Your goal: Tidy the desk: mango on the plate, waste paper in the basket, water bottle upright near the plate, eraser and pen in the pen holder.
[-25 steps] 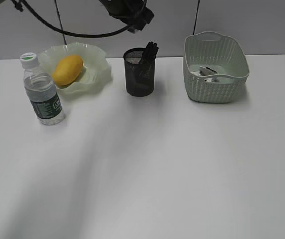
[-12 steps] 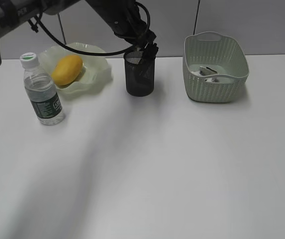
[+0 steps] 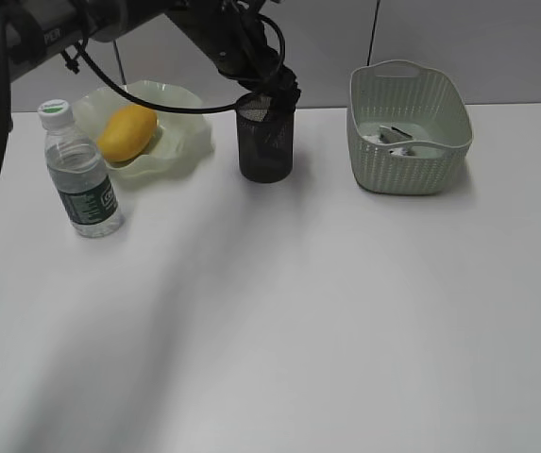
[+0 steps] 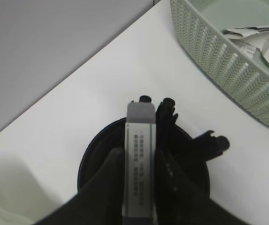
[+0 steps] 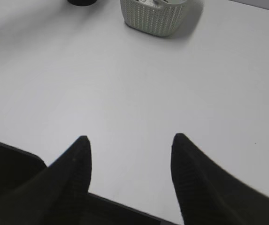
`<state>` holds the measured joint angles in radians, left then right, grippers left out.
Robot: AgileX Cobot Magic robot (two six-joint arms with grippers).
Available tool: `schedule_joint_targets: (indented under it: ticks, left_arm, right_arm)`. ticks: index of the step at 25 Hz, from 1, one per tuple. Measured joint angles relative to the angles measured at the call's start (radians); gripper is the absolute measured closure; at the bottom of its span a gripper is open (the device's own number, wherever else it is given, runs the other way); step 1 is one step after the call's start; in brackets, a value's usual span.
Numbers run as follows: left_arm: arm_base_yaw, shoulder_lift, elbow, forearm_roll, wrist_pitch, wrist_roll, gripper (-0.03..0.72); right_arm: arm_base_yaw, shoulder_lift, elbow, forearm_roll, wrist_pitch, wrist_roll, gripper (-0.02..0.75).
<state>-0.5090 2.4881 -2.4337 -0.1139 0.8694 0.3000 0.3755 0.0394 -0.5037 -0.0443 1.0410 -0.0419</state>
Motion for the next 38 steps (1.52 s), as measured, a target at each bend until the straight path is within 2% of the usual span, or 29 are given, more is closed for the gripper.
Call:
schedule_joint_targets:
  ticks: [3, 4, 8, 9, 11, 20, 23, 30, 34, 38]
  left_arm:
    - [0.003, 0.000, 0.000, 0.003, 0.005, 0.000, 0.531]
    - [0.003, 0.000, 0.000, 0.005, 0.010, 0.000, 0.500]
    - [0.003, 0.000, 0.000, 0.014, 0.027, 0.000, 0.223]
    - [0.003, 0.000, 0.000, 0.014, 0.031, 0.000, 0.172]
    - [0.003, 0.000, 0.000, 0.012, 0.033, 0.000, 0.132]
    - [0.010, -0.077, 0.000, 0.012, 0.065, -0.002, 0.117]
    - [0.030, -0.124, -0.001, 0.000, 0.120, -0.051, 0.123]
    - [0.149, -0.201, -0.002, 0.001, 0.324, -0.180, 0.127]
    - [0.237, -0.251, -0.002, 0.008, 0.347, -0.251, 0.131]
    - [0.305, -0.315, -0.002, 0.089, 0.348, -0.269, 0.186]
  right_arm:
    - [0.000, 0.000, 0.000, 0.000, 0.000, 0.000, 0.300]
    - [0.000, 0.000, 0.000, 0.000, 0.000, 0.000, 0.300]
    - [0.000, 0.000, 0.000, 0.000, 0.000, 0.000, 0.300]
    - [0.000, 0.000, 0.000, 0.000, 0.000, 0.000, 0.300]
    - [0.000, 0.000, 0.000, 0.000, 0.000, 0.000, 0.300]
    - [0.000, 0.000, 0.000, -0.001, -0.001, 0.001, 0.300]
    - [0.000, 0.000, 0.000, -0.001, -0.001, 0.001, 0.300]
    - [0.000, 0.000, 0.000, -0.001, -0.001, 0.001, 0.301]
    - [0.000, 0.000, 0.000, -0.001, -0.001, 0.001, 0.301]
    - [0.000, 0.000, 0.000, -0.002, -0.001, 0.001, 0.301]
